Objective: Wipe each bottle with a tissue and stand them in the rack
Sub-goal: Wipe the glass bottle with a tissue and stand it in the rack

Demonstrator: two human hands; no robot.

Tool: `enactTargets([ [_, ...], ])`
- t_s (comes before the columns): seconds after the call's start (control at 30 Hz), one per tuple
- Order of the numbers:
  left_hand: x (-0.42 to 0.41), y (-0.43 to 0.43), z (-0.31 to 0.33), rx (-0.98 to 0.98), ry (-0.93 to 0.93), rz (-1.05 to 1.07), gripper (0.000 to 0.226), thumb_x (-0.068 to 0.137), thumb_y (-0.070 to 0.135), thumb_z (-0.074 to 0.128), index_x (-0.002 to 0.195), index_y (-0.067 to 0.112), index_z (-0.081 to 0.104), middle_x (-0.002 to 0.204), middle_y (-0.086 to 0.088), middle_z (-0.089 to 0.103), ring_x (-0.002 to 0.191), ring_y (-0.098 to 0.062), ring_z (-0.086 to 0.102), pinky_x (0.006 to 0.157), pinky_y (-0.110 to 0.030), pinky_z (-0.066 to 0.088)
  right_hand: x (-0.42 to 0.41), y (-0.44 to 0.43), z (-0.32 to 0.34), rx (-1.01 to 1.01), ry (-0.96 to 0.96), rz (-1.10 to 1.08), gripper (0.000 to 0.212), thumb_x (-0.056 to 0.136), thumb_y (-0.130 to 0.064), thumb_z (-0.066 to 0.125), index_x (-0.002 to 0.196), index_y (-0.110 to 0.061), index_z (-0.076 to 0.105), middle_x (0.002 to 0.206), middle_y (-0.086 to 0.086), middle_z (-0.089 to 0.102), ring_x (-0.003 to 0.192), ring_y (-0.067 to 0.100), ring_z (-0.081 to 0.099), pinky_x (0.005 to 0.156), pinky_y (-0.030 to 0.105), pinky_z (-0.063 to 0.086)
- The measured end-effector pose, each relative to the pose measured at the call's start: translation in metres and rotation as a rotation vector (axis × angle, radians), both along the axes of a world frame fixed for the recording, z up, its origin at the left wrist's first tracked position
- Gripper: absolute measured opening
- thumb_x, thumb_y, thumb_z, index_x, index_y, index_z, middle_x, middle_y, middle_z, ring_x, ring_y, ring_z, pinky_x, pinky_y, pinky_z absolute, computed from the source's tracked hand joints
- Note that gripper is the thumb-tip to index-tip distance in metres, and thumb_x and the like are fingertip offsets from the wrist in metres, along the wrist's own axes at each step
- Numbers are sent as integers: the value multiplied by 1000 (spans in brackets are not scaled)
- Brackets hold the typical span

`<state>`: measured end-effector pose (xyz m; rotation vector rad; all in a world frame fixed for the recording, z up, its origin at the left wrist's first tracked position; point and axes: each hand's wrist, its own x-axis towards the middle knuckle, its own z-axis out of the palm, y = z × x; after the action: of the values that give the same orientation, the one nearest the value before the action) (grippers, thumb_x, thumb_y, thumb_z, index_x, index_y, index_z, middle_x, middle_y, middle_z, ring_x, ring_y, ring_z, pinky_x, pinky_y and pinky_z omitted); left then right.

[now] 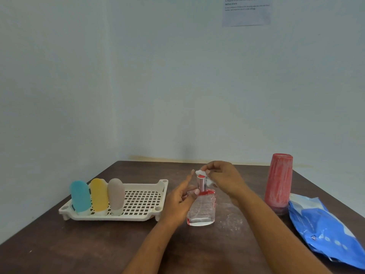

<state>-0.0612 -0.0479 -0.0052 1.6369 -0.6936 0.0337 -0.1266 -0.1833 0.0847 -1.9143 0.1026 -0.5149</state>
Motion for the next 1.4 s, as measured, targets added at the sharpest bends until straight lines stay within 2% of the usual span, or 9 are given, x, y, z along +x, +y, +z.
enactTargets([
  [0.23, -4, -1, 6, -11, 17, 13, 71, 88, 37, 61, 138, 59, 16, 116, 13, 59, 100, 11, 54, 77, -8, 48, 17, -14, 31, -258, 319, 308, 27, 88, 1, 44, 86, -10, 69, 80, 6, 64, 59, 11, 47, 48, 21, 32],
  [0.43, -2, -4, 5, 7, -4, 62, 73, 91, 35, 60, 139, 60, 11, 121, 13, 53, 105, 5, 52, 82, -11, 47, 23, 21, 63, -852, 519, 360, 20, 87, -12, 46, 68, -8, 51, 70, 3, 46, 65, 13, 39, 62, 23, 33],
  [0.57, -2, -4, 2, 49, -14, 103, 71, 94, 30, 59, 151, 42, 17, 124, 9, 58, 113, -3, 56, 85, -12, 46, 25, 43, 57, -1170, 502, 328, 22, 91, -20, 46, 99, -11, 65, 98, 2, 62, 90, 16, 52, 70, 24, 37],
  [0.67, -2, -5, 3, 62, -8, 114, 72, 94, 31, 59, 152, 39, 17, 138, 4, 54, 127, -15, 52, 95, -23, 42, 28, 43, 48, -1273, 442, 280, 12, 87, -18, 54, 88, -12, 64, 106, 4, 65, 89, 17, 57, 68, 26, 40],
  [0.8, -3, -4, 4, 43, -37, 85, 75, 94, 29, 58, 137, 62, 6, 129, 17, 52, 111, 7, 50, 84, -6, 41, 21, 31, 52, -1310, 339, 311, 17, 89, -17, 58, 98, -9, 70, 93, -1, 66, 81, 13, 57, 65, 19, 42],
  [0.9, 0, -5, 3, 15, -40, 82, 78, 92, 34, 61, 133, 67, 3, 119, 23, 54, 100, 17, 51, 82, -6, 42, 14, 25, 50, -1345, 222, 317, 12, 87, -14, 61, 93, -11, 71, 94, 2, 69, 87, 15, 62, 73, 22, 46],
  [1.13, -2, -4, 5, -15, -28, 63, 81, 80, 47, 59, 134, 66, 1, 107, 26, 57, 93, 16, 58, 77, -5, 44, 3, 15, 34, -1407, -38, 289, 12, 81, -10, 63, 85, -18, 71, 86, -6, 64, 84, 10, 54, 71, 24, 45],
  [1.3, -1, -4, 3, -55, -12, 50, 82, 79, 46, 61, 134, 66, 4, 128, 0, 63, 110, -2, 60, 72, -4, 45, 8, 12, 29, -1364, 18, 281, 16, 82, -16, 67, 98, -16, 70, 99, -1, 64, 91, 14, 59, 77, 26, 48],
  [1.4, -2, -4, 4, -53, -12, 60, 83, 77, 47, 61, 135, 65, 4, 132, -1, 59, 117, -7, 58, 73, -7, 47, 8, 10, 29, -1267, 60, 240, 18, 82, -23, 69, 98, -14, 70, 100, 0, 64, 90, 15, 60, 76, 27, 49],
])
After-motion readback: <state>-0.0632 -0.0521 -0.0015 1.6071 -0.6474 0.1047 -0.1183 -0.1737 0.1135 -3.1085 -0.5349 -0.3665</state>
